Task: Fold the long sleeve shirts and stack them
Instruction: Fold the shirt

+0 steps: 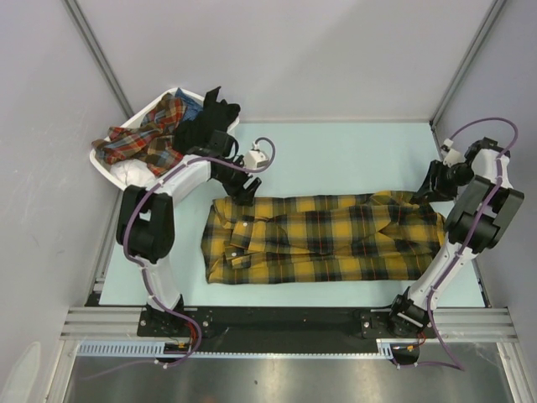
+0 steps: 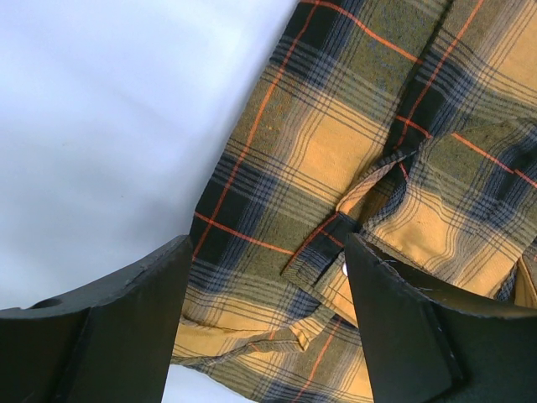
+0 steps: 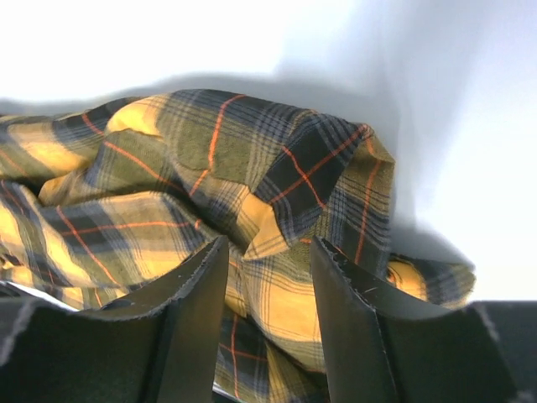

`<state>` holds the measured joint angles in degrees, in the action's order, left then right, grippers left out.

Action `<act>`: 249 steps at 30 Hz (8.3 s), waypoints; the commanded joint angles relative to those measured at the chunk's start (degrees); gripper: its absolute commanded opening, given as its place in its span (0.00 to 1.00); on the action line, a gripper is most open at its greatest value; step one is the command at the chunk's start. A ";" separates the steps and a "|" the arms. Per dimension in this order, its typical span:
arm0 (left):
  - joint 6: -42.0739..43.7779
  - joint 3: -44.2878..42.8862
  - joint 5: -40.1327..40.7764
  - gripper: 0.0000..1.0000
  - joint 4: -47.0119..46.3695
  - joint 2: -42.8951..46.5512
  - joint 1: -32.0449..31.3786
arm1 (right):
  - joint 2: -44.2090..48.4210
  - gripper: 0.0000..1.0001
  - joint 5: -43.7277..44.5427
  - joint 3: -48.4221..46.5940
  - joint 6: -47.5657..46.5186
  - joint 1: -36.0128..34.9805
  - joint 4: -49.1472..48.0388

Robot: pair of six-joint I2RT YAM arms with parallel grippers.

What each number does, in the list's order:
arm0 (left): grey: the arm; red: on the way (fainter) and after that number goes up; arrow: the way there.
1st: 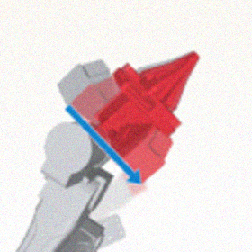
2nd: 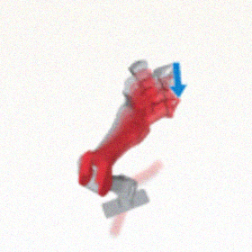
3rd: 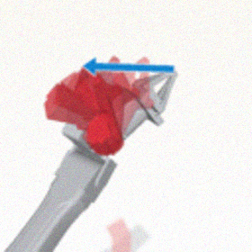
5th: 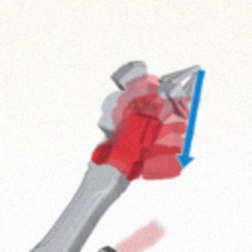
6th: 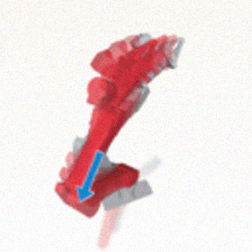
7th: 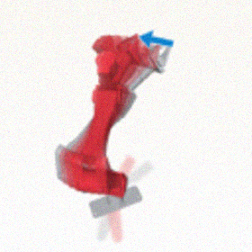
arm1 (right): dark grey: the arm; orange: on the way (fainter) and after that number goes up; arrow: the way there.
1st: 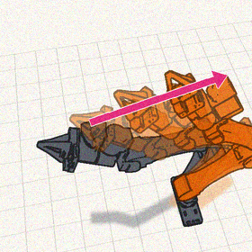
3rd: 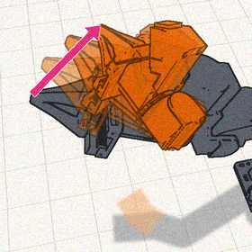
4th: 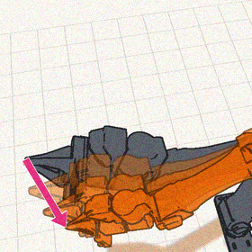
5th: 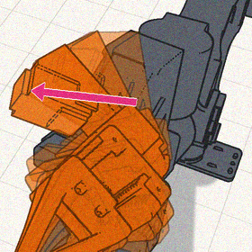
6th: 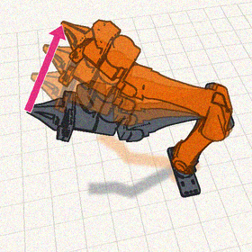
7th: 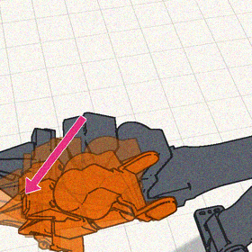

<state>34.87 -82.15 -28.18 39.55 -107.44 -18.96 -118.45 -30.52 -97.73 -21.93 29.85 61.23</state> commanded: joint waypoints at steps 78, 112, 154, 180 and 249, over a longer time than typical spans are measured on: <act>15.40 -5.92 4.01 0.00 11.25 -8.41 8.24 | -12.67 0.00 35.70 -11.93 -26.76 -19.21 -18.86; 5.38 1.48 -0.56 0.54 6.68 4.28 8.15 | -2.86 0.95 36.60 -25.85 -15.80 -33.46 -40.16; 1.70 18.70 -9.07 0.36 16.98 3.55 -1.09 | -11.09 0.62 -5.95 -0.88 21.67 -18.59 -25.81; -26.78 18.08 -14.00 0.39 -12.92 3.46 6.39 | -34.57 0.02 13.03 -41.14 18.16 -31.34 -20.45; 44.84 49.63 -4.34 0.81 -12.74 36.16 -35.09 | 61.15 0.57 -8.15 73.74 -93.03 -52.52 -11.57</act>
<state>76.03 -32.25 -32.60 27.70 -70.17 -53.01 -59.05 -39.86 -25.52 -112.77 -22.22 55.27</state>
